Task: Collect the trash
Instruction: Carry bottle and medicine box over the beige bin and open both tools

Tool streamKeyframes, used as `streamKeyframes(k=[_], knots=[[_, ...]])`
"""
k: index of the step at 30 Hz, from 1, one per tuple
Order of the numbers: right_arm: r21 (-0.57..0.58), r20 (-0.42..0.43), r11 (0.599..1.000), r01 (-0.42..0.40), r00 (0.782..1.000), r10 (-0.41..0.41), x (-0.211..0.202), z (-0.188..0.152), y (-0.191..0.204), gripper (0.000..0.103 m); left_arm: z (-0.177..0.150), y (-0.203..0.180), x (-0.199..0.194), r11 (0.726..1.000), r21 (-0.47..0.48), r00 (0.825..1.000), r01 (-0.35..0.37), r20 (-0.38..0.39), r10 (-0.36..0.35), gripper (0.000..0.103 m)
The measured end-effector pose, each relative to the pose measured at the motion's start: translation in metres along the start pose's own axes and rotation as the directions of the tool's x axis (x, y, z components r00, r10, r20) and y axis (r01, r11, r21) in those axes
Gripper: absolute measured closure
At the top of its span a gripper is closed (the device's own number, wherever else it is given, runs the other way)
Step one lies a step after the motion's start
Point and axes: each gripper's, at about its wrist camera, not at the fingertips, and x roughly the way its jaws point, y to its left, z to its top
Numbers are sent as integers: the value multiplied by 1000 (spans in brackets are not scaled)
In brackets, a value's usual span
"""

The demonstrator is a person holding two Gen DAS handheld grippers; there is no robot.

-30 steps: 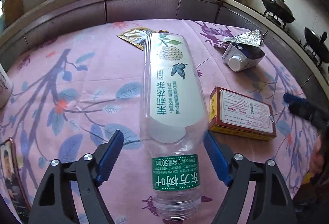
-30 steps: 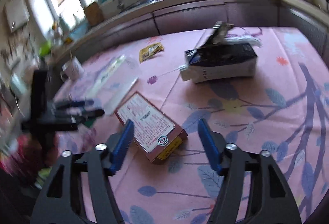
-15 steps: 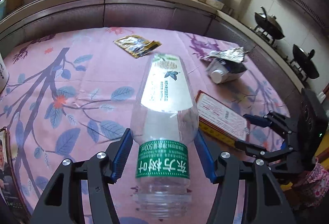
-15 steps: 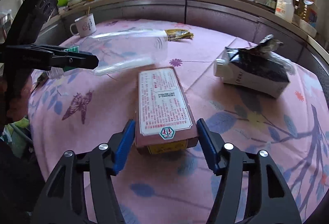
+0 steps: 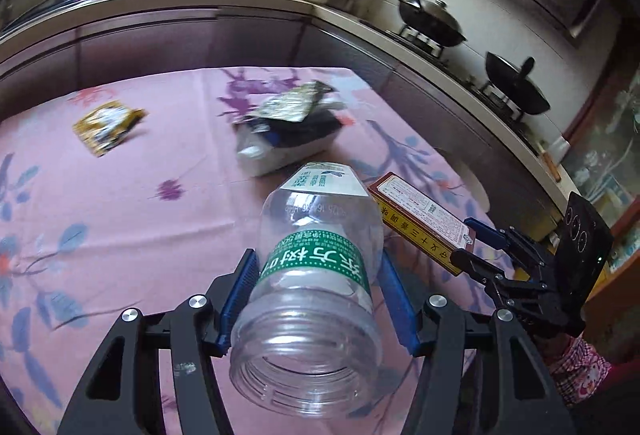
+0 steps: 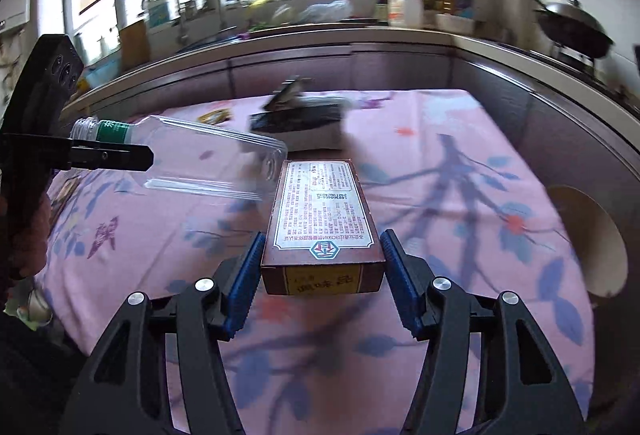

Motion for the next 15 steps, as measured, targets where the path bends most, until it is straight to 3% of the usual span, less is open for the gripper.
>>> streamKeyframes(k=[8, 15], knots=[[127, 33, 984, 128, 991, -133, -26, -18, -66, 46, 31, -64, 57, 993, 71, 994, 98, -46, -95, 43], [229, 18, 941, 251, 965, -262, -38, -30, -136, 46, 58, -132, 113, 975, 164, 987, 149, -90, -136, 43]])
